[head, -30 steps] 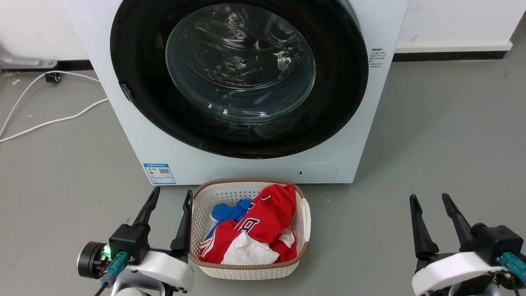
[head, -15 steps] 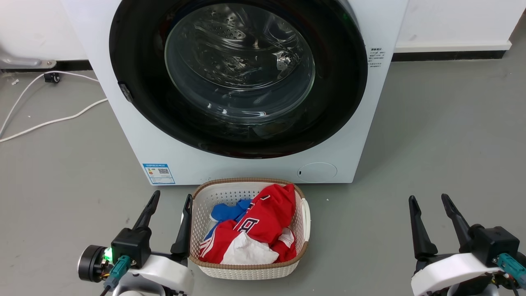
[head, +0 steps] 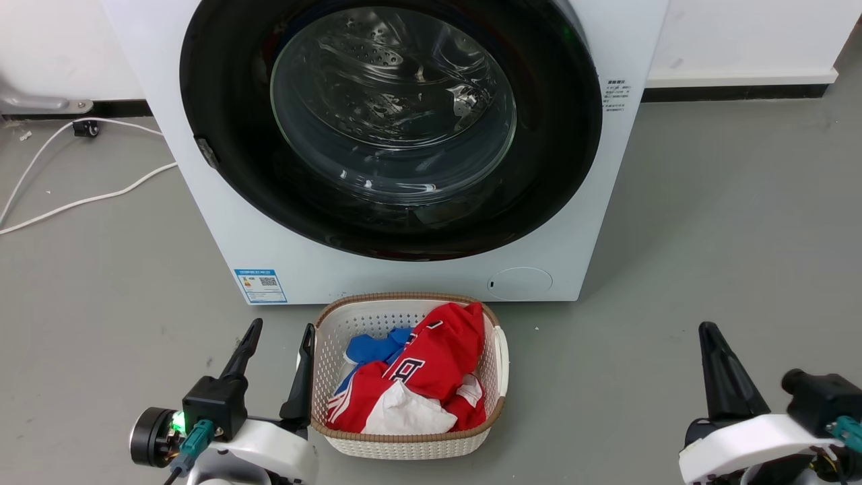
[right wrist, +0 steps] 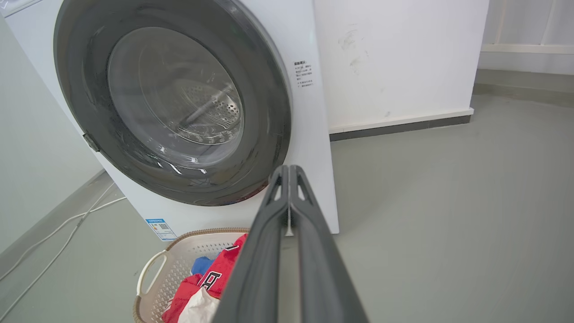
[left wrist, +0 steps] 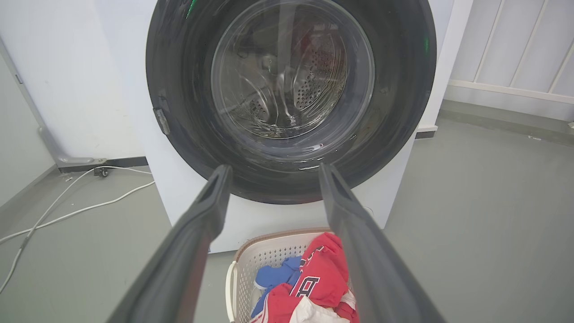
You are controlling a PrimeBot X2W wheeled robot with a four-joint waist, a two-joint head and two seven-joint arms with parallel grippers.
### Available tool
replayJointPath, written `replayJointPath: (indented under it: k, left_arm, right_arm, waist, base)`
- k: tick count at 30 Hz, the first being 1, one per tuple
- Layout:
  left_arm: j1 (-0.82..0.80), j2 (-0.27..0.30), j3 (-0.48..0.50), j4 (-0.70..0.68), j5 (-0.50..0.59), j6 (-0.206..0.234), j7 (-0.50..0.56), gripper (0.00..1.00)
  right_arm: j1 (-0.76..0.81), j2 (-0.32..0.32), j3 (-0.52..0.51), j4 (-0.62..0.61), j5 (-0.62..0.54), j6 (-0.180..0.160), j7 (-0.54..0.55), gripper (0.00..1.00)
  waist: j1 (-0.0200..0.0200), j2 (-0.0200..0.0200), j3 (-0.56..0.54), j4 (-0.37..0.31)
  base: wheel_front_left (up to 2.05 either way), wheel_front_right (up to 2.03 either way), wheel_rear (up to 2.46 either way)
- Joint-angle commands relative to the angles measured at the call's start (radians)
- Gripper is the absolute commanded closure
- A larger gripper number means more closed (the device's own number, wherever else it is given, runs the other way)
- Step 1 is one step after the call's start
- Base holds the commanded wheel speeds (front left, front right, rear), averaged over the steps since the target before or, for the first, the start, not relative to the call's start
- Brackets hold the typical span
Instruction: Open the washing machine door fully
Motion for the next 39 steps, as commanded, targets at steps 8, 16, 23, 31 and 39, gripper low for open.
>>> replayJointPath:
  k: [8,16,23,31,39]
  left_arm:
    - [-0.004,-0.011,0.016,-0.007,-0.002,0.001,-0.003,0.00]
    - [-0.006,-0.020,0.022,-0.020,0.009,0.007,-0.003,0.00]
    - [-0.028,-0.027,0.025,-0.047,0.020,0.006,-0.003,0.00]
    - [-0.080,-0.032,0.021,-0.078,0.035,-0.004,-0.003,0.00]
    - [-0.155,-0.049,0.004,-0.125,0.056,-0.008,-0.003,0.00]
  right_arm:
    - [-0.019,0.003,-0.020,0.019,0.497,0.000,0.028,1.00]
    - [-0.077,0.002,-0.084,0.051,1.081,0.000,0.036,1.00]
    - [-0.224,-0.016,-0.231,0.210,1.224,0.000,0.065,1.00]
    - [-0.474,-0.097,-0.313,0.413,1.282,0.000,0.126,1.00]
    - [-0.749,-0.199,-0.316,0.609,1.305,0.000,0.223,1.00]
  waist:
    - [-0.0001,-0.0001,-0.002,-0.002]
    - [-0.0001,-0.0001,0.008,-0.006]
    - [-0.0001,-0.0001,0.055,-0.013]
    - [-0.0001,-0.0001,0.157,0.001]
    - [-0.0001,-0.0001,0.291,0.038]
  base:
    - [0.00,0.00,0.00]
    - [0.00,0.00,0.00]
    - [0.00,0.00,0.00]
    - [0.00,0.00,0.00]
    - [0.00,0.00,0.00]
